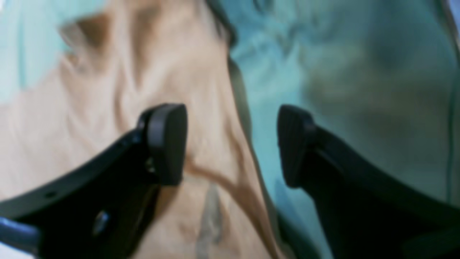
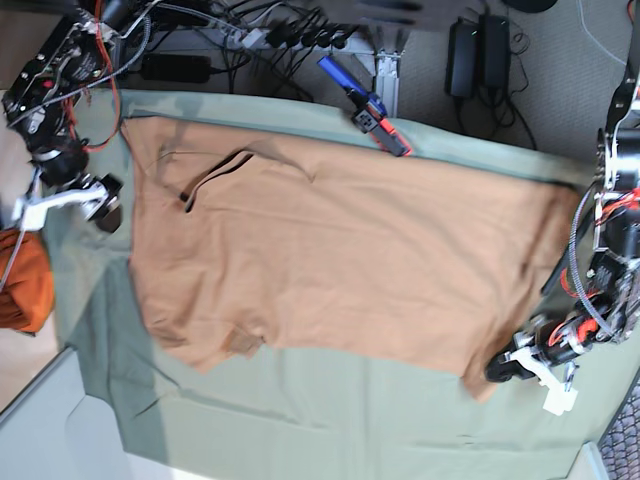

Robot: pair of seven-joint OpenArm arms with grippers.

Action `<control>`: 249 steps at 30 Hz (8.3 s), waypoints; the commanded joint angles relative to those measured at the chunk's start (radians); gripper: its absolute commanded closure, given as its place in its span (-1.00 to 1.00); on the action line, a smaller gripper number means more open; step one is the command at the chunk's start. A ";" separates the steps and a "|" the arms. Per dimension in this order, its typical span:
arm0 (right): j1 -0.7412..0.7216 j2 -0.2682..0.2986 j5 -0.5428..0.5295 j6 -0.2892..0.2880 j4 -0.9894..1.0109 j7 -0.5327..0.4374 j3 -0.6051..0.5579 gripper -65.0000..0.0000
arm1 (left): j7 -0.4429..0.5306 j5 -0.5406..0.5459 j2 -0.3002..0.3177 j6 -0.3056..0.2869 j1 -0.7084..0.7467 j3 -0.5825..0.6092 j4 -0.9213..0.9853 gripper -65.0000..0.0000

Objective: Fold the T-shirt properly
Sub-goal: 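Move the right gripper along the shirt side and grasp the sleeve edge, then lift the shirt side with both grippers and fold it over the middle, then lower the folded side onto the shirt, holding with both grippers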

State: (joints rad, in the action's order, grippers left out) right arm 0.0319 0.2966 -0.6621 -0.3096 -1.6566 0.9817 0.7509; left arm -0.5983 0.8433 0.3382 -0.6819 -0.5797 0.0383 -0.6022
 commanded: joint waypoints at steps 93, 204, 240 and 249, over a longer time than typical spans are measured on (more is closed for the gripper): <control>-0.172 0.107 0.258 -0.106 0.342 -0.449 -0.439 1.00 | -0.502 0.529 0.183 -0.016 0.104 -0.002 -0.025 1.00; 0.005 0.205 0.333 -0.106 -0.030 -0.419 -0.698 1.00 | -0.584 0.640 0.236 -0.016 0.165 -0.002 -0.026 0.16; 0.010 0.201 0.322 -0.102 -0.026 -0.330 -0.698 -0.06 | -0.416 0.486 0.277 -0.016 0.286 -0.002 -0.378 0.17; 0.010 0.201 0.322 -0.102 -0.026 -0.326 -0.698 -0.06 | -0.336 0.429 0.222 -0.016 0.278 -0.002 -0.378 0.17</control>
State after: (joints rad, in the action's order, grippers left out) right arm 0.0551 0.4843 -0.3359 -0.3325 -1.6680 0.6743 0.0437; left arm -0.9489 1.2526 0.5465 -0.6846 -0.2764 0.0437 -0.9665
